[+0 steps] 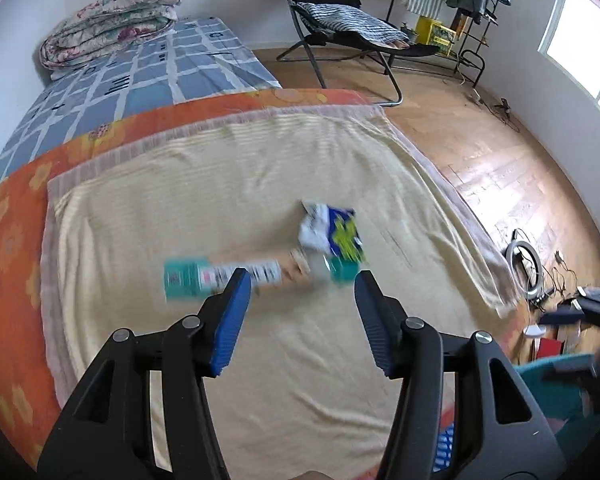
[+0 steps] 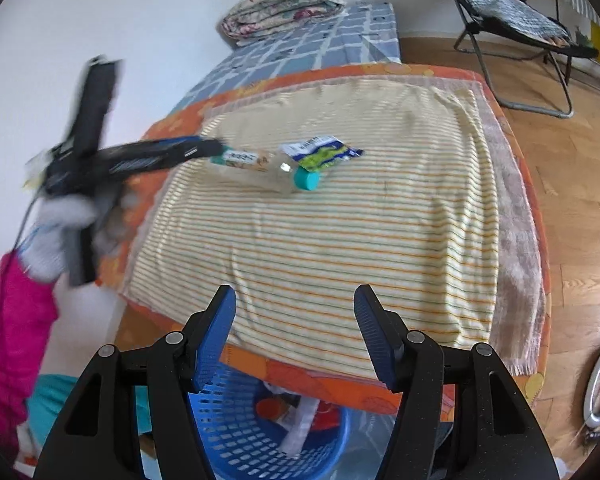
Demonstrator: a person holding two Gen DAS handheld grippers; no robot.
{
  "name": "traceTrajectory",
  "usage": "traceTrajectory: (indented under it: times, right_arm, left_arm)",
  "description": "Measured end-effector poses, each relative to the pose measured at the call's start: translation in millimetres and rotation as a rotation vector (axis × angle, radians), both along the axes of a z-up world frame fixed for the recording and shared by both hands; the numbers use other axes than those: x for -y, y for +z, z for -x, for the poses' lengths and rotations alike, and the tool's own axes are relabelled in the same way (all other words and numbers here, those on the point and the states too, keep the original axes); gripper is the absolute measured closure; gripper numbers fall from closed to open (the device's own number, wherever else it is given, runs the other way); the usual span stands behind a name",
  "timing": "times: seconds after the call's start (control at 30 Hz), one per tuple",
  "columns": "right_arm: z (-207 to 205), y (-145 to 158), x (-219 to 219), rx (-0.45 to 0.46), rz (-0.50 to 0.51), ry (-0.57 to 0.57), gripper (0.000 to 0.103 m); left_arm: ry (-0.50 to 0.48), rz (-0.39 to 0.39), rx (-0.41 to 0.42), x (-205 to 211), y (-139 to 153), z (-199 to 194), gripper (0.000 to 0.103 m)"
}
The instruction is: Collect trash
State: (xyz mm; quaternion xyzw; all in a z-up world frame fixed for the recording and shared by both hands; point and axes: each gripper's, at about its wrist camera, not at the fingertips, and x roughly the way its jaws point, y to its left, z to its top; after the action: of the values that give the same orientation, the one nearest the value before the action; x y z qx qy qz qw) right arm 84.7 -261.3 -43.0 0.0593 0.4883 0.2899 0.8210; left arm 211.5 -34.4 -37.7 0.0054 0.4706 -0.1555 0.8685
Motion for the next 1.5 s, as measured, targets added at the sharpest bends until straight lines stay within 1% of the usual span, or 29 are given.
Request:
traceTrajectory:
  times: [0.1, 0.17, 0.23, 0.33, 0.4, 0.53, 0.6, 0.77, 0.8, 0.83, 0.9, 0.97, 1.1, 1.23, 1.3, 1.33, 1.37, 1.4, 1.5]
  right_arm:
    - [4.4, 6.4, -6.0, 0.020, -0.008, 0.025, 0.042]
    - [6.0, 9.2, -8.8, 0.028, -0.011, 0.036, 0.042]
    - [7.0, 11.0, -10.1, 0.030, -0.019, 0.037, 0.042]
    - [5.1, 11.9, -9.8, 0.014, -0.044, 0.025, 0.042]
    - [3.7, 12.6, -10.3, 0.009, -0.053, 0.020, 0.042]
    - [2.4, 11.2, -13.6, 0.009, -0.048, 0.025, 0.042]
    - [1.7, 9.4, -15.1, 0.005, -0.044, 0.029, 0.042]
    - [-2.6, 5.0, -15.0, -0.008, -0.038, 0.016, 0.042]
    - [-3.8, 4.4, -14.1, -0.014, -0.040, 0.010, 0.042]
    - [-5.1, 3.2, -12.8, -0.019, -0.041, 0.002, 0.042]
    - [-6.9, 0.2, -10.9, -0.035, -0.045, -0.009, 0.042]
    - [-7.0, -2.3, -9.6, -0.048, -0.049, -0.016, 0.042]
    - [-6.9, -8.5, -8.9, -0.085, -0.059, -0.025, 0.042]
    - [-6.8, -13.9, -7.8, -0.115, -0.061, -0.031, 0.042]
    - [-7.0, -15.0, -6.8, -0.118, -0.058, -0.036, 0.042]
    - [-7.6, -15.4, -5.8, -0.121, -0.060, -0.039, 0.042]
    - [-7.9, -15.9, -4.8, -0.125, -0.063, -0.042, 0.042]
    - [-8.7, -16.6, -3.5, -0.133, -0.070, -0.046, 0.042]
    - [-10.9, -17.9, -1.2, -0.142, -0.076, -0.055, 0.042]
  left_arm:
    - [0.024, -0.017, -0.027, -6.1, -8.5, -32.1, 0.047]
    - [0.037, -0.006, -0.058, -11.9, -16.3, -49.3, 0.047]
    - [0.047, 0.008, -0.093, -17.5, -25.1, -62.3, 0.047]
    - [0.076, 0.004, -0.123, -26.1, -39.2, -76.4, 0.047]
    - [0.086, 0.021, -0.168, -31.4, -50.8, -82.2, 0.047]
    - [0.094, 0.032, -0.214, -36.6, -62.4, -80.1, 0.047]
    - [0.072, 0.055, -0.233, -36.1, -62.7, -71.9, 0.047]
    - [0.019, 0.036, -0.249, -29.9, -61.0, -44.0, 0.047]
    - [0.008, 0.033, -0.253, -27.5, -60.8, -38.3, 0.046]
    - [-0.002, 0.034, -0.256, -25.1, -60.4, -32.7, 0.041]
    - [-0.037, 0.030, -0.257, -17.6, -59.3, -20.6, 0.038]
    - [-0.078, -0.012, -0.246, -8.1, -57.3, -9.6, 0.038]
    - [-0.183, -0.140, -0.216, 17.7, -51.5, 14.2, 0.038]
    - [-0.259, -0.250, -0.169, 33.6, -43.5, 30.2, 0.038]
    - [-0.334, -0.343, -0.140, 45.0, -41.3, 41.7, 0.038]
    - [-0.371, -0.415, -0.124, 51.6, -42.9, 48.3, 0.038]
    - [-0.394, -0.461, -0.117, 54.6, -45.9, 52.1, 0.038]
    - [-0.419, -0.503, -0.121, 58.1, -49.5, 56.5, 0.038]
    - [-0.474, -0.544, -0.161, 62.3, -58.1, 64.8, 0.038]
